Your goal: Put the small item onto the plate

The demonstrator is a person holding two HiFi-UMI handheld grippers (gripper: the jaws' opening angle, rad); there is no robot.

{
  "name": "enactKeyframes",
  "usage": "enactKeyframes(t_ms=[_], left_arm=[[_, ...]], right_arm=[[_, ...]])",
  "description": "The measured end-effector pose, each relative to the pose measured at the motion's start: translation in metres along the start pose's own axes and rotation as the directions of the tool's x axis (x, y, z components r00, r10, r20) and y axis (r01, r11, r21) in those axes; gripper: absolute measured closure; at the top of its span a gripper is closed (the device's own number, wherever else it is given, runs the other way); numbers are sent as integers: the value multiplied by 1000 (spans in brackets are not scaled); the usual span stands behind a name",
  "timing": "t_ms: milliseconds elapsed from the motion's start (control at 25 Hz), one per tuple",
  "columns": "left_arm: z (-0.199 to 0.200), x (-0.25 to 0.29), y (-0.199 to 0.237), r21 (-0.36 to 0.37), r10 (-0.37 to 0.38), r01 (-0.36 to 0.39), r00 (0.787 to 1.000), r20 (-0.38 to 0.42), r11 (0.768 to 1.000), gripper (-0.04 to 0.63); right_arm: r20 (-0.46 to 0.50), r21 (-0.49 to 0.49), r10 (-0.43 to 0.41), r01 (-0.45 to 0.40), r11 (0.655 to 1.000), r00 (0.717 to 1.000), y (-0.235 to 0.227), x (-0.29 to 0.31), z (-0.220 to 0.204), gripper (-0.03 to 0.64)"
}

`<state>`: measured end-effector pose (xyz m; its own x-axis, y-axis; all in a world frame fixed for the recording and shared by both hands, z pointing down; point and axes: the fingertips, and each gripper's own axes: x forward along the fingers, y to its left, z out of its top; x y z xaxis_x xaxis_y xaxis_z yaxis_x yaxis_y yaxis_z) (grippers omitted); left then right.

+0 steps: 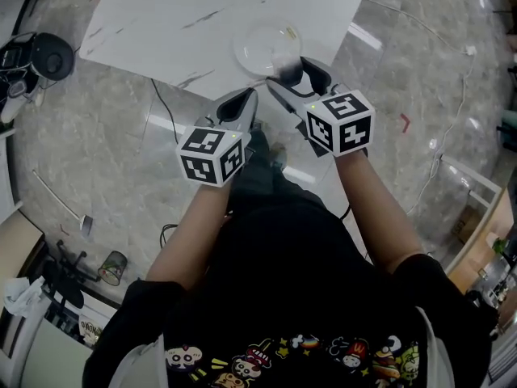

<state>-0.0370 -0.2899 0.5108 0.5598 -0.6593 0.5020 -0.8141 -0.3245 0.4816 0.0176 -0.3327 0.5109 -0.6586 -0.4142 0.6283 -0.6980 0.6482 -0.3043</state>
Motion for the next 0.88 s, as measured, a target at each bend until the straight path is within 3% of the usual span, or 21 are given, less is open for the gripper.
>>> enactKeyframes(t_ms=[520, 880], left_arm=[[10, 9, 56, -83, 18, -18, 1000, 3, 996, 594], [10, 7, 66, -121, 15, -14, 1000, 11, 993, 594]], right_arm=[[-174, -178, -126, 95, 980, 977, -28, 87, -3, 265], [-254, -203, -140, 88, 975, 957, -37, 109, -14, 264]])
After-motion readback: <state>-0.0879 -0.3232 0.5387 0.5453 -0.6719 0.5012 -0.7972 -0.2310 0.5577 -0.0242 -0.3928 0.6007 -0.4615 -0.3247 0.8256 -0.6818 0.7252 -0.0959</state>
